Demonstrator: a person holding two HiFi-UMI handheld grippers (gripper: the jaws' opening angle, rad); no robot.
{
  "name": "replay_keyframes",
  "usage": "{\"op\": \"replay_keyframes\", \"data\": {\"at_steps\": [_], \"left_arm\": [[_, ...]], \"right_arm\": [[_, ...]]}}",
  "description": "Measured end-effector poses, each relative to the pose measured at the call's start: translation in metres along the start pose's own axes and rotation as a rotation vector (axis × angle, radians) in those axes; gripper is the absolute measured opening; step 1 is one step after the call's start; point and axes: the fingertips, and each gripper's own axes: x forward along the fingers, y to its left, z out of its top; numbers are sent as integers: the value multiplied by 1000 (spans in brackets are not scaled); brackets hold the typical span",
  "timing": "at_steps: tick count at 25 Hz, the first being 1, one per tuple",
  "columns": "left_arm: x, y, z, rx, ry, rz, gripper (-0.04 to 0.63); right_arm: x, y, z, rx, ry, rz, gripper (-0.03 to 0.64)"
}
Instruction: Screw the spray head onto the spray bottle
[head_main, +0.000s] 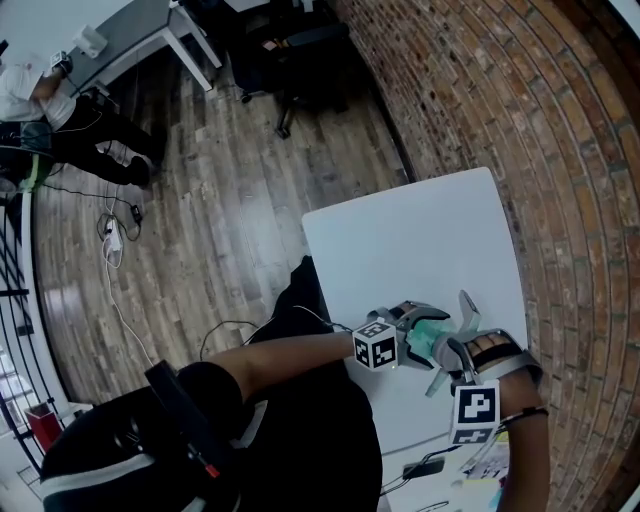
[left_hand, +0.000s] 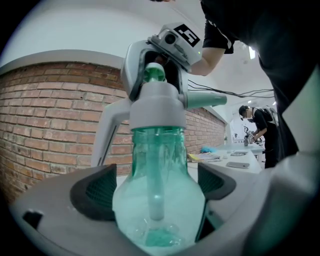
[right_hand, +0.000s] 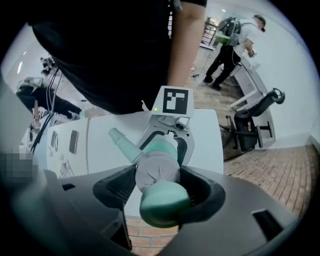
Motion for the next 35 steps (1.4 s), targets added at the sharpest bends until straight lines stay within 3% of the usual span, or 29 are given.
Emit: {"op": "replay_keyframes", "data": {"at_steps": [6,15,22,27,35], "left_arm": [[-1,0,0,-1,-4,2,503],[-1,0,0,-4,-10,8,503],[-2,0,0,-5,-9,8,503],[-1,1,0,-6,-7,9,503],[0,1,0,-8,-7,8,503]], "right_arm": [[-1,-1,5,205,-71,39,273],[-2,-9,0,561,-146,19,273],[-3,-14,-2,857,-216,2,275],[-1,-17,-4,1112,-322,24,276],[0,-18,-9,1247,-346,9,276]]}}
